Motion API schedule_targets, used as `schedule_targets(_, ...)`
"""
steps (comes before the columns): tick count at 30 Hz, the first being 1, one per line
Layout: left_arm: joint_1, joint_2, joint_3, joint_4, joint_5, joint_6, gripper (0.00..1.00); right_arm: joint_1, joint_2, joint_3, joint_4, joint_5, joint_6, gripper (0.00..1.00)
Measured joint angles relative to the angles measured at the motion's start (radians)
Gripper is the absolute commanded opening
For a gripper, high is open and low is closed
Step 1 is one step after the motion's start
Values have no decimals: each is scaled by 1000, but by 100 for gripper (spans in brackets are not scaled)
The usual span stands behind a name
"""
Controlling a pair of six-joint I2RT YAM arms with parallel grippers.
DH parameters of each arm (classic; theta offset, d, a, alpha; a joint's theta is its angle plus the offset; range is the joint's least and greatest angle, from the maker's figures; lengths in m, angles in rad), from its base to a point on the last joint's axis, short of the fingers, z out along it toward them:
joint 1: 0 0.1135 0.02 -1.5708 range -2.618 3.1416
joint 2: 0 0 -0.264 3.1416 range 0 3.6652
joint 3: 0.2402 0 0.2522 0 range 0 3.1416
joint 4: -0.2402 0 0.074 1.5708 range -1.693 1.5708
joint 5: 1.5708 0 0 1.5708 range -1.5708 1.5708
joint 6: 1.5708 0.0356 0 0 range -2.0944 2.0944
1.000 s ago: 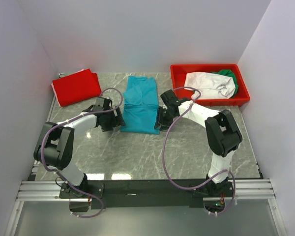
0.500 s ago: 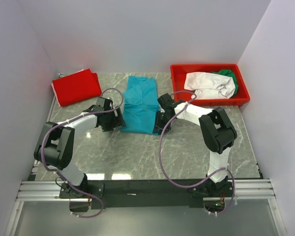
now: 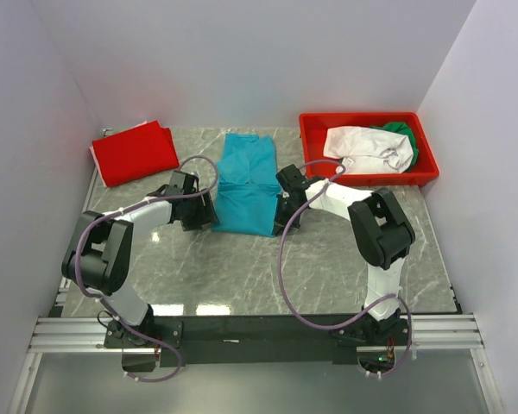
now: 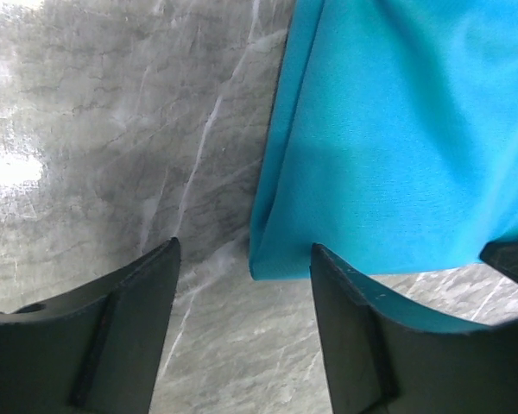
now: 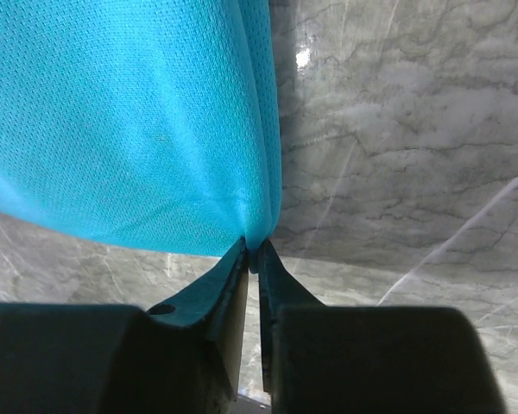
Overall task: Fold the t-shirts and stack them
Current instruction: Fold the tshirt
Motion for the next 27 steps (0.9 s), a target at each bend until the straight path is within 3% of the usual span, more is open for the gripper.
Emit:
schedule_targets(5,0,5,0,8,4,3,64,2,1,0,1,2,5,12)
schedule_targets(19,-29,27,-2,27,16,2,39,6,17,24,-20,4,4,10)
schedule_targets(25,-31,44,-2,46,20,1,23,7,24,35,-25,0,0,11)
schedule_targets(27,-31,50,-2,55,25,0,12,8,25,35,-24,-2,0,9)
